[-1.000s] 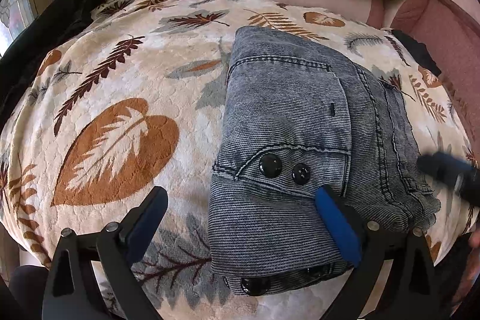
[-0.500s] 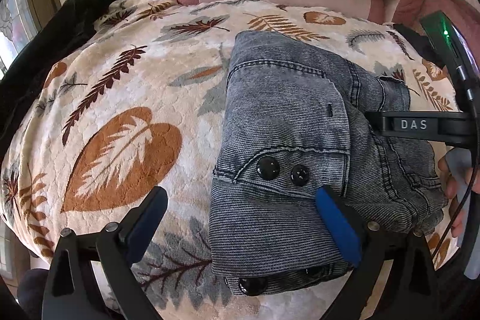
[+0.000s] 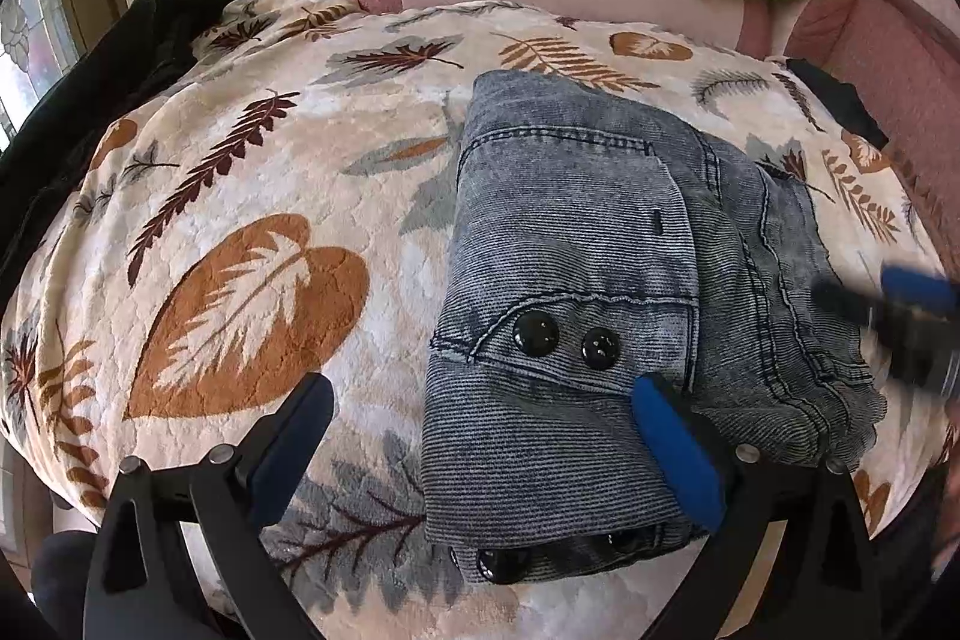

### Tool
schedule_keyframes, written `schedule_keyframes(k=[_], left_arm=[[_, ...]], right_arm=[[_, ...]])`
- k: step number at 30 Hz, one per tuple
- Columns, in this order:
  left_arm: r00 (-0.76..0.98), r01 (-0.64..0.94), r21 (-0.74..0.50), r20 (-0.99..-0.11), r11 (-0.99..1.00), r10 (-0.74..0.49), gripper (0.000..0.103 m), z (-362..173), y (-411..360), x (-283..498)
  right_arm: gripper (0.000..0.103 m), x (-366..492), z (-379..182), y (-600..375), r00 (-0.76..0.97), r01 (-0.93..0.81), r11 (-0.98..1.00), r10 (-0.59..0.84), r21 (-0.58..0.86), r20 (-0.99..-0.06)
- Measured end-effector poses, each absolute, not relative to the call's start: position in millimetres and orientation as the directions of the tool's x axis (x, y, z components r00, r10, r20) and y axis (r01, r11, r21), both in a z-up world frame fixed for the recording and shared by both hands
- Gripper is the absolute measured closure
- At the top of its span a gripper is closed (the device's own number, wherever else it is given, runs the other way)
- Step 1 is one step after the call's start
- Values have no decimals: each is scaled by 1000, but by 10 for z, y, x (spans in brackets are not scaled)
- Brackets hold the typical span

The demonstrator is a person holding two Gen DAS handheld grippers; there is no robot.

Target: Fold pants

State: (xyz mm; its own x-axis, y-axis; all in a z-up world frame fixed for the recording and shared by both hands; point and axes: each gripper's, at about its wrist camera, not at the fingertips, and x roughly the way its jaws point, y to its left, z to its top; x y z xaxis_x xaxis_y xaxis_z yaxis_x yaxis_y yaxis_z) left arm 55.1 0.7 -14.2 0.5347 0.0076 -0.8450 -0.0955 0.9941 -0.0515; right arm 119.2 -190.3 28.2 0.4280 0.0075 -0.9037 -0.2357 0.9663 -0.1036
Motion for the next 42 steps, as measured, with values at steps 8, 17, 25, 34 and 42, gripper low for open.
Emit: schedule_keyframes(k=[8, 17, 25, 34, 42], left_arm=[[557, -97, -14, -830, 995, 42, 3, 53, 31, 452], [561, -92, 59, -822, 994, 101, 2, -83, -3, 405], [543, -86, 50, -835, 995, 89, 3, -116, -51, 391], [599, -80, 33, -797, 996, 74, 3, 64, -58, 318], [578, -62, 47, -812, 997, 74, 2, -131, -94, 347]], right_arm=[[9, 923, 289, -1956, 484, -233, 966, 16, -111, -875], [8, 794, 109, -2058, 448, -221, 974, 49, -57, -893], [7, 666, -15, -2087, 453, -238, 967, 29, -90, -891], [6, 650, 121, -2163, 464, -218, 974, 45, -65, -885], [6, 781, 296, -2191, 469, -210, 977, 59, -46, -881]])
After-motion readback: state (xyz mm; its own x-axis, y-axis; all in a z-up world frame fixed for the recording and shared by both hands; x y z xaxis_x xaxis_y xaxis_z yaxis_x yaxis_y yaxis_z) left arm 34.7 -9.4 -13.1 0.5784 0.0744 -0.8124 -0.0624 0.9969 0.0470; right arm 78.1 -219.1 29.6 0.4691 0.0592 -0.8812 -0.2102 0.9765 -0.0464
